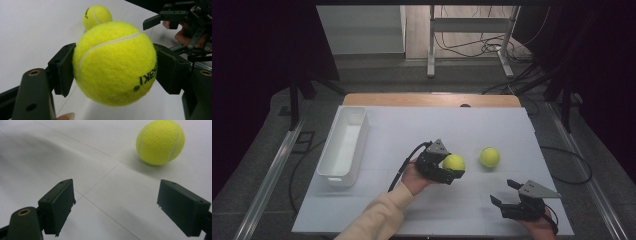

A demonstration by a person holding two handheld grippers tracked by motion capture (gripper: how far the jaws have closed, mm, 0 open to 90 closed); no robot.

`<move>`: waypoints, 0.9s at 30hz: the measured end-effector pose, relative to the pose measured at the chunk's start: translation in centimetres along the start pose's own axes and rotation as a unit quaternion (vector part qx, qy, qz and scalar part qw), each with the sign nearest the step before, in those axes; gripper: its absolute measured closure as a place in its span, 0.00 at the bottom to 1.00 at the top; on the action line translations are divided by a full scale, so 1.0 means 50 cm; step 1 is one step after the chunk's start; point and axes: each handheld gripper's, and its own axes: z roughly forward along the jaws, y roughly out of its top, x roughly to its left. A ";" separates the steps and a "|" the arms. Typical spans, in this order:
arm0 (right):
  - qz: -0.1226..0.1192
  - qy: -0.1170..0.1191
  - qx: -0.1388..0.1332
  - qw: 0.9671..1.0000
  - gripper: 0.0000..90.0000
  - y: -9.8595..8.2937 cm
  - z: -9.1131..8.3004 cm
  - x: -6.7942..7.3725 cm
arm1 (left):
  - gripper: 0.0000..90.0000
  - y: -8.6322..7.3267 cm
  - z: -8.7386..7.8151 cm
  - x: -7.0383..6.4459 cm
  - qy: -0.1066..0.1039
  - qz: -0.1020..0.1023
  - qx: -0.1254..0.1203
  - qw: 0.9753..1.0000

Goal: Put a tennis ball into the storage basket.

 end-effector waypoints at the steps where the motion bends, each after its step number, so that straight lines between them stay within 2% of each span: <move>1: 0.000 0.000 0.000 1.000 0.17 0.000 0.000 0.000 | 0.29 0.000 -0.002 0.000 0.001 -0.001 -0.002 1.000; 9: 0.001 0.000 0.001 1.000 0.17 0.000 0.001 0.000 | 0.29 0.003 -0.022 0.006 0.009 0.002 -0.009 1.000; 27: 0.000 -0.001 0.002 1.000 0.17 -0.001 0.001 -0.001 | 0.29 0.004 -0.056 0.028 0.024 -0.010 -0.026 0.999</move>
